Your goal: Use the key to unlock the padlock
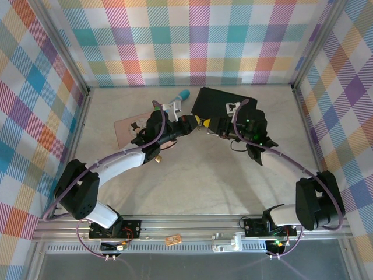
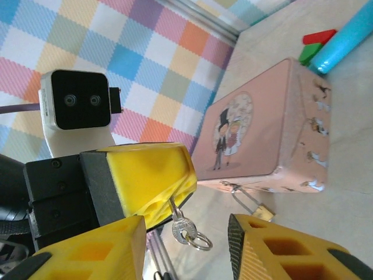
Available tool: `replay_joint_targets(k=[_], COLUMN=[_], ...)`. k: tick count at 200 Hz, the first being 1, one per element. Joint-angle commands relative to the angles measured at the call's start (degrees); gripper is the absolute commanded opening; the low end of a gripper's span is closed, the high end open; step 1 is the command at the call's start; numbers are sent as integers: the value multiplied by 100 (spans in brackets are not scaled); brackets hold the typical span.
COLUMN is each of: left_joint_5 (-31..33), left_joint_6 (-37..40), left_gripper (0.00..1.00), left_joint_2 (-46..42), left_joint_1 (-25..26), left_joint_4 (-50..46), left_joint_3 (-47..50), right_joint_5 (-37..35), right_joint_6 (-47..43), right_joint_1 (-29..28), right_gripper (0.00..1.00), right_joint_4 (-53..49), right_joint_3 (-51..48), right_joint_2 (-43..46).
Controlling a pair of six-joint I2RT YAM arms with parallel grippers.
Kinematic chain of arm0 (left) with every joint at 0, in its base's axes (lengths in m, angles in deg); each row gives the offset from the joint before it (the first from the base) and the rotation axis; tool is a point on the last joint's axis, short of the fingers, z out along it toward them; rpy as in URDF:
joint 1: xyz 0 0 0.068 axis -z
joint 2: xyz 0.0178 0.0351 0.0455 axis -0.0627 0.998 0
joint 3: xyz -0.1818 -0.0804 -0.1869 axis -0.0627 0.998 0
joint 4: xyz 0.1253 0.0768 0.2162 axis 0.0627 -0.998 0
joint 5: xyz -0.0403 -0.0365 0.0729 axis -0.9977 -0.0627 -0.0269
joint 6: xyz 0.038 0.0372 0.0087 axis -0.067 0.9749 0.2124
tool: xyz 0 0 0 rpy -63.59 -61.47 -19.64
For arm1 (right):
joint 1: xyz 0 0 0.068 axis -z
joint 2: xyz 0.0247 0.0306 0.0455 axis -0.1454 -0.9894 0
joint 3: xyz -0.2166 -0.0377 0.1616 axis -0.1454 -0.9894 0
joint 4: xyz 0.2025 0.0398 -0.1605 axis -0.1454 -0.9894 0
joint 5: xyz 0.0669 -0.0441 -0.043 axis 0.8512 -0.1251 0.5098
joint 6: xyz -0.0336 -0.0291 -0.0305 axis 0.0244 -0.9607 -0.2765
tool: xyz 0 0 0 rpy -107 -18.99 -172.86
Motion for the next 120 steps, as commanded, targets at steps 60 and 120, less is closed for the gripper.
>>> replay_joint_targets(k=[60,120], left_joint_5=[-41,111], left_joint_6=[174,109], left_gripper=[0,0], left_joint_2=[-364,-463], left_joint_1=[-48,-43], left_joint_4=[630,753], left_joint_3=[114,229], right_joint_5=[440,266], right_joint_6=[871,1262], right_joint_1=[-402,-523], right_gripper=[39,35], right_joint_4=[1996,2649], right_joint_3=[-98,-307], right_joint_2=[-555,-695])
